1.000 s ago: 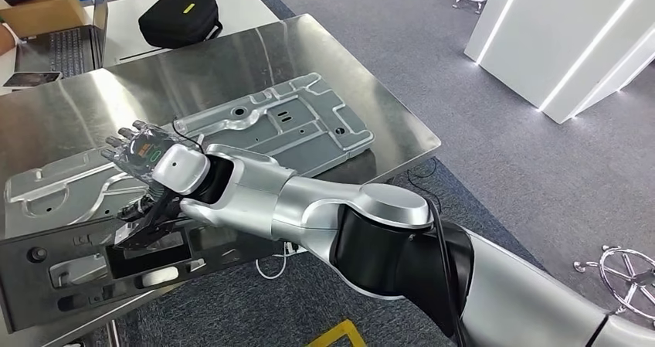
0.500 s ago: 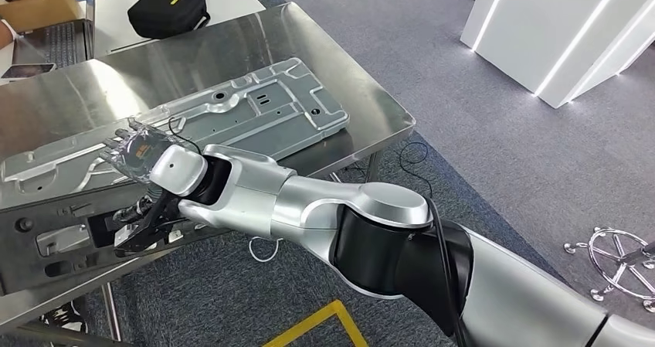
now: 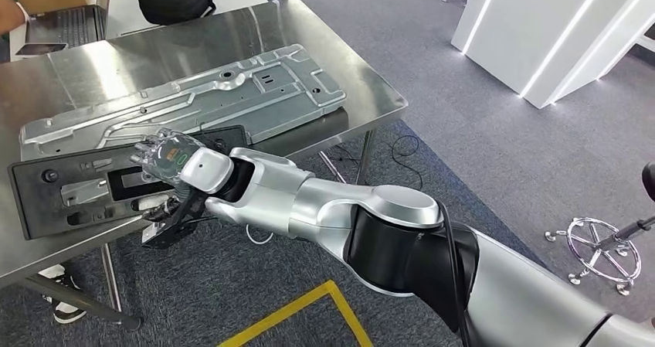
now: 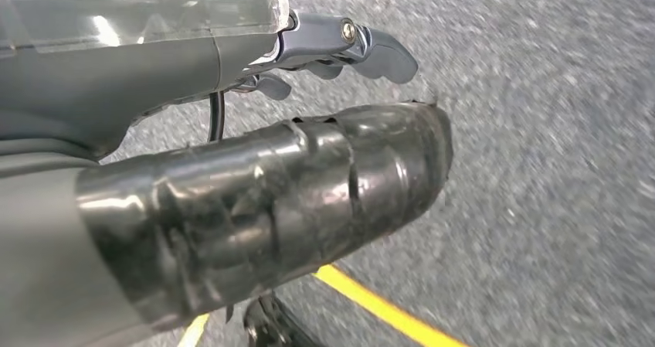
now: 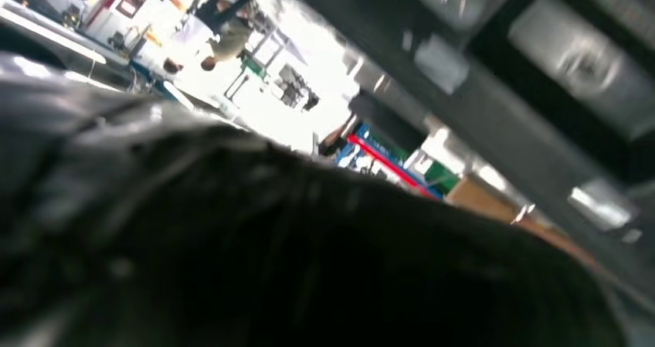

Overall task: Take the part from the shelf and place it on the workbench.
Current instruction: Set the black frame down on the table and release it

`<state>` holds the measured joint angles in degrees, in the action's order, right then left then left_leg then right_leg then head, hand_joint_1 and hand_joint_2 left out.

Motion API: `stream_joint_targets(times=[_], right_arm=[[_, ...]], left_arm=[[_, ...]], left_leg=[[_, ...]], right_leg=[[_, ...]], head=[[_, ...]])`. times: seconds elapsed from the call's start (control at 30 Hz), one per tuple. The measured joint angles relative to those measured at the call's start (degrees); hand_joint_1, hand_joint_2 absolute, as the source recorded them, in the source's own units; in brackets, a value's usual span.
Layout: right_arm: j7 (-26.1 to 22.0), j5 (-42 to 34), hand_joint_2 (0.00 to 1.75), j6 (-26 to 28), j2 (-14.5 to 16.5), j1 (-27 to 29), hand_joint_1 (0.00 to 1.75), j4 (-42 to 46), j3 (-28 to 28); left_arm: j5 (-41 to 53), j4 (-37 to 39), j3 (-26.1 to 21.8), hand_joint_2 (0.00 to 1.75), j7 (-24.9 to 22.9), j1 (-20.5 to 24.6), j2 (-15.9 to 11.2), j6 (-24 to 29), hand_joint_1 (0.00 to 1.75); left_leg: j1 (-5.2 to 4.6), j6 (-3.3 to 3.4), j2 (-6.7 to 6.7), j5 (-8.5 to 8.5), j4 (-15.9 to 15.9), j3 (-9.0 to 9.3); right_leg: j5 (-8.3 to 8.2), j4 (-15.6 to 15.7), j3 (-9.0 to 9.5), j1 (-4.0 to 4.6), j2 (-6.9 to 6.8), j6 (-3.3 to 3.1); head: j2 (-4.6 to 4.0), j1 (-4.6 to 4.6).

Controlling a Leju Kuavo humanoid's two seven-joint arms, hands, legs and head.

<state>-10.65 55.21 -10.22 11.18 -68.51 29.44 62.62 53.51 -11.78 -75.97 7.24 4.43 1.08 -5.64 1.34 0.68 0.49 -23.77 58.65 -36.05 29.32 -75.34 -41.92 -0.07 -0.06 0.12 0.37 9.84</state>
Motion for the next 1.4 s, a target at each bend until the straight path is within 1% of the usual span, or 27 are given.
stream_joint_targets(times=[0.03, 0.1, 0.17, 0.23, 0.27, 0.33, 0.4, 0.43, 0.47, 0.53, 0.57, 0.63, 0.67, 0.73, 0.77, 0.8, 0.9, 0.93, 0.97, 1.0, 1.03, 1.07, 1.1, 1.17, 1.23, 1.3, 1.4], right_arm=[[0.0, 0.0, 0.0, 0.0, -0.1, 0.1, 0.0, 0.0, 0.0], [-0.1, 0.0, 0.0, 0.2, 0.0, -0.1, 0.0, 0.1, 0.0], [-0.2, 0.0, 0.0, 0.5, 0.0, -0.3, 0.0, 0.1, 0.0], [-0.3, 0.0, 0.0, 0.8, -0.1, -0.3, 0.0, 0.1, 0.0], [-0.4, 0.0, 0.0, 0.8, 0.0, -0.3, 0.0, 0.1, 0.0], [-0.5, 0.0, 0.0, 0.9, 0.0, -0.3, 0.0, 0.1, 0.0], [-0.7, 0.0, 0.0, 0.9, 0.0, -0.3, 0.0, 0.0, 0.0], [-0.8, 0.0, 0.0, 0.9, 0.0, -0.2, 0.0, 0.0, 0.0], [-0.9, 0.0, 0.0, 0.9, 0.0, -0.1, 0.0, 0.0, 0.0], [-1.1, -0.1, 0.0, 0.9, 0.0, 0.1, 0.0, -0.1, 0.0], [-1.1, -0.2, 0.0, 0.9, 0.0, 0.1, 0.0, -0.1, 0.0], [-1.1, -0.3, 0.0, 1.0, 0.0, 0.0, 0.0, 0.0, 0.0], [-1.2, -0.4, 0.0, 1.0, 0.0, 0.0, 0.0, 0.0, 0.0], [-1.2, -0.4, 0.0, 1.0, -0.1, 0.1, 0.0, -0.1, 0.0], [-1.2, -0.5, 0.0, 1.0, -0.2, 0.1, 0.0, -0.1, 0.0], [-1.2, -0.5, 0.0, 1.0, -0.3, 0.1, 0.0, -0.1, 0.0], [-1.3, -0.5, 0.0, 1.0, -0.5, 0.2, 0.0, -0.2, 0.0], [-1.3, -0.5, 0.0, 1.0, -0.6, 0.3, 0.0, -0.2, 0.0], [-1.3, -0.5, 0.0, 1.0, -0.6, 0.4, 0.0, -0.2, 0.0], [-1.3, -0.5, 0.0, 1.0, -0.7, 0.5, 0.0, -0.2, 0.0], [-1.3, -0.5, 0.0, 1.0, -0.8, 0.5, 0.0, -0.2, 0.0], [-1.3, -0.5, 0.0, 1.0, -0.8, 0.5, 0.0, -0.2, 0.0], [-1.3, -0.6, 0.0, 1.1, -0.8, 0.4, 0.0, -0.2, 0.0], [-1.3, -0.6, 0.0, 1.1, -0.9, 0.1, 0.0, -0.1, 0.0], [-1.2, -0.6, 0.0, 1.1, -1.0, -0.1, 0.0, 0.0, 0.0], [-1.2, -0.6, 0.0, 1.0, -1.0, -0.1, 0.0, 0.0, 0.0], [-1.2, -0.6, 0.0, 1.0, -1.0, -0.2, 0.0, 0.0, 0.0]], left_arm=[[0.0, 0.0, 0.0, 0.0, 0.0, 0.0, -0.1, 0.0, 0.0], [0.0, 0.0, 0.0, 0.0, 0.0, 0.1, 0.0, 0.0, 0.0], [0.0, 0.0, 0.0, 0.0, 0.0, 0.0, 0.0, 0.0, 0.0], [0.0, 0.0, 0.0, 0.0, 0.0, 0.0, 0.0, 0.0, 0.0], [0.0, 0.0, 0.0, 0.0, 0.0, -0.1, 0.0, 0.0, 0.0], [0.0, 0.0, 0.0, 0.0, 0.0, -0.1, -0.1, 0.1, 0.0], [0.0, 0.0, 0.0, 0.0, 0.0, -0.1, -0.2, 0.1, 0.0], [0.0, 0.0, 0.0, 0.0, 0.0, -0.1, -0.3, 0.2, 0.0], [0.0, 0.0, 0.0, 0.0, -0.1, -0.1, -0.3, 0.2, 0.0], [0.0, 0.0, 0.0, 0.0, -0.1, -0.1, -0.4, 0.2, 0.0], [0.1, 0.0, 0.0, 0.0, -0.1, 0.0, -0.4, 0.2, 0.0], [0.1, 0.0, 0.0, 0.0, -0.2, 0.0, -0.5, 0.2, 0.0], [0.1, -0.1, 0.0, 0.0, -0.2, 0.1, -0.6, 0.2, 0.0], [0.1, -0.1, 0.0, 0.0, -0.3, 0.0, -0.5, 0.2, 0.0], [0.2, -0.1, 0.0, 0.0, -0.3, 0.0, -0.5, 0.2, 0.0], [0.2, -0.1, 0.0, 0.0, -0.4, 0.0, -0.5, 0.2, 0.0], [0.2, -0.1, 0.0, 0.0, -0.4, 0.0, -0.5, 0.2, 0.0], [0.2, -0.1, 0.0, 0.0, -0.3, 0.0, -0.5, 0.2, 0.0], [0.2, -0.1, 0.0, 0.0, -0.1, 0.0, -0.5, 0.2, 0.0], [0.2, -0.1, 0.0, 0.0, 0.1, 0.0, -0.5, 0.1, 0.0], [0.2, -0.1, 0.0, 0.0, 0.3, 0.0, -0.5, 0.0, 0.0], [0.2, -0.1, 0.0, 0.0, 0.5, 0.0, -0.5, 0.0, 0.0], [0.2, -0.1, 0.0, 0.0, 0.6, 0.0, -0.4, -0.1, 0.0], [0.5, -0.1, 0.0, 0.0, 1.1, -0.1, -0.3, -0.3, 0.0], [0.6, -0.1, 0.0, 0.0, 1.7, -0.1, -0.2, -0.8, 0.0], [0.6, -0.1, 0.0, 0.0, 2.1, -0.2, -0.1, -1.3, 0.0], [0.6, -0.1, 0.0, 0.0, 2.3, -0.3, -0.2, -1.3, 0.0]], left_leg=[[-0.12, -0.08, 0.02, 0.69, 0.0, -0.82], [-0.22, -0.4, 0.01, 1.87, 0.0, -1.84], [0.03, -1.02, 0.06, 3.03, -0.5, -2.01], [0.27, -1.74, 0.05, 4.03, -1.1, -2.04], [0.28, -1.99, -0.02, 3.33, -0.8, -2.4], [0.27, -2.28, -0.16, -1.48, 3.0, -3.78], [0.23, -2.68, -0.2, -6.99, 10.2, -5.37], [0.27, -2.93, -0.2, -7.86, 13.4, -5.66], [0.33, -3.16, -0.2, -7.33, 15.3, -5.32], [0.54, -3.53, -0.17, -4.18, 13.0, -1.77], [0.61, -3.69, -0.19, -3.9, 9.5, 1.18], [0.4, -3.24, -0.43, -5.56, 2.5, 5.89], [0.21, -2.83, -0.53, -6.58, 0.8, 6.76], [0.15, -1.73, -0.46, -6.11, 0.5, 6.22], [0.2, -1.21, -0.33, -5.51, 0.5, 5.81], [0.29, -0.68, -0.19, -4.79, 0.4, 5.25], [0.3, 0.04, 0.07, -2.38, 0.4, 2.63], [0.27, 0.03, 0.11, -1.58, 0.5, 1.57], [0.23, -0.01, 0.14, -0.86, 0.5, 0.53], [0.19, -0.07, 0.16, -0.21, 0.5, -0.44], [0.13, -0.15, 0.16, 0.41, 0.5, -1.35], [0.09, -0.25, 0.16, 0.99, 0.5, -2.04], [0.0, -0.42, 0.14, 1.53, 0.5, -2.55], [0.06, -1.04, 0.19, 2.53, 0.4, -2.84], [0.26, -1.9, 0.26, 3.45, -0.2, -2.71], [0.38, -2.43, 0.15, 2.34, 0.6, -3.21], [0.4, -2.86, -0.07, -4.77, 9.2, -5.97]], right_leg=[[-1.25, 2.9, 2.83, 0.12, 0.03, -0.44], [-0.85, 11.5, 9.48, 0.62, 0.0, -1.56], [0.29, 16.6, 12.68, 1.16, -0.02, -2.24], [-1.0, 17.9, 12.43, 1.22, -0.14, -2.64], [-1.85, 18.5, 12.13, 1.1, -0.26, -2.97], [-3.84, 19.4, 10.88, 0.75, -0.48, -3.49], [-5.49, 19.4, 8.91, 0.83, -0.47, -3.68], [-6.23, 19.2, 7.8, 0.84, -0.49, -3.61], [-6.93, 18.9, 6.61, 0.82, -0.51, -3.5], [-8.12, 17.9, 4.11, 0.68, -0.54, -3.04], [-8.59, 17.2, 2.92, 0.65, -0.54, -2.73], [-9.31, 15.8, 1.3, 0.73, -0.59, -2.08], [-9.75, 15.6, 0.97, 0.81, -0.61, -1.81], [-10.57, 15.6, 0.77, 0.88, -0.59, -1.25], [-9.96, 15.3, 0.47, 0.77, -0.48, -0.92], [-8.2, 14.1, -0.07, 0.63, -0.36, -0.54], [0.65, 4.6, -2.56, 0.08, -0.17, 0.47], [2.09, 1.2, -2.93, -0.04, -0.17, 0.64], [2.12, -0.9, -2.6, -0.12, -0.16, 0.7], [0.95, -1.1, -1.37, -0.15, -0.15, 0.6], [-0.6, 0.5, 0.85, -0.11, -0.14, 0.33], [-1.38, 3.9, 4.02, 0.04, -0.12, -0.17], [-0.98, 8.4, 7.66, 0.27, -0.16, -0.78], [1.14, 15.3, 12.52, 0.75, -0.36, -1.58], [1.28, 17.5, 13.18, 0.92, -0.51, -2.03], [-0.1, 18.5, 12.85, 0.76, -0.64, -2.7], [-2.0, 18.9, 11.57, 0.72, -0.75, -3.27]], head=[[0.0, 0.0], [0.01, -0.02], [0.01, 0.0], [0.0, 0.02], [0.0, 0.01], [0.0, -0.01], [0.0, -0.01], [0.0, 0.0], [0.0, 0.0], [0.0, -0.01], [0.0, -0.02], [0.0, 0.02], [0.01, 0.02], [0.01, 0.01], [0.01, 0.01], [0.0, 0.01], [0.0, 0.02], [0.0, 0.02], [0.0, 0.01], [0.0, 0.01], [0.0, 0.01], [0.0, 0.01], [0.0, 0.01], [0.01, 0.0], [0.01, 0.01], [0.01, 0.01], [0.0, -0.01]])
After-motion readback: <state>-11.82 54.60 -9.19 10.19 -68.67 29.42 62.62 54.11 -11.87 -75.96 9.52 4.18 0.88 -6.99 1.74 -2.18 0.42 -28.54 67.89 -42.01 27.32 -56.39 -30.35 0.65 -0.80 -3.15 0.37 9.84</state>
